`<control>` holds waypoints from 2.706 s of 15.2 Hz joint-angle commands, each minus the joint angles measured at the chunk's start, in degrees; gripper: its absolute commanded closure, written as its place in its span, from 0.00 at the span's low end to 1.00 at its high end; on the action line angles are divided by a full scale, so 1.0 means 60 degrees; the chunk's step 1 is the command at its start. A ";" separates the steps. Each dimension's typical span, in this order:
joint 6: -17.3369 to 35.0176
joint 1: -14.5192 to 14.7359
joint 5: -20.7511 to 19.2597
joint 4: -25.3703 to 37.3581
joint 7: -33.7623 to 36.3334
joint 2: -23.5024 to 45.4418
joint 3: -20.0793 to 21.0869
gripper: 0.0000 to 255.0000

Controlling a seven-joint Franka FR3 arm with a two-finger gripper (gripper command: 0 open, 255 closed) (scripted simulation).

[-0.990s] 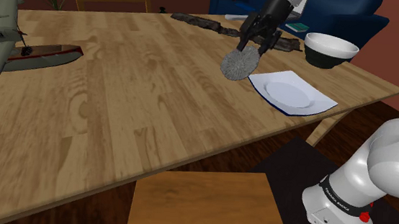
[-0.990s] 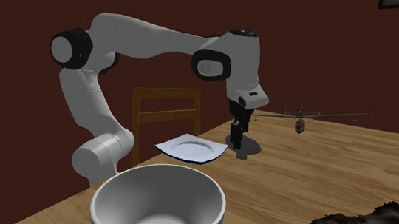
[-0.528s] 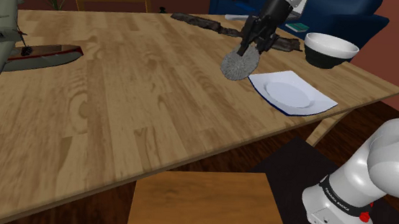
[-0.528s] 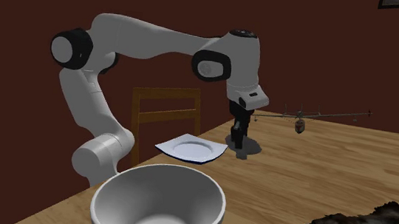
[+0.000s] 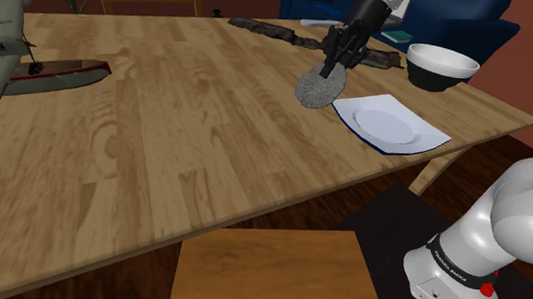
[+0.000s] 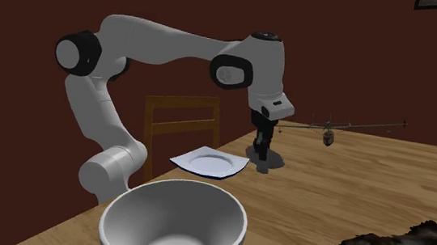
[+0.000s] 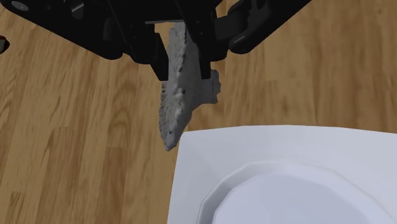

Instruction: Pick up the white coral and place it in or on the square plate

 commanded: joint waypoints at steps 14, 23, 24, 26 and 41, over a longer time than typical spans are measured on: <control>-0.1530 0.0002 -0.0147 0.1769 0.0539 0.0172 -0.0065 1.00; -0.2507 -0.0093 -0.0277 0.1871 0.0698 -0.0697 -0.0203 1.00; -0.2644 -0.0132 -0.0316 0.1658 0.0684 -0.1034 -0.0240 1.00; -0.2948 -0.0210 -0.0399 0.1269 0.0660 -0.1700 -0.0323 1.00; -0.3540 -0.0622 -0.0809 -0.1023 0.0318 -0.4435 -0.0669 1.00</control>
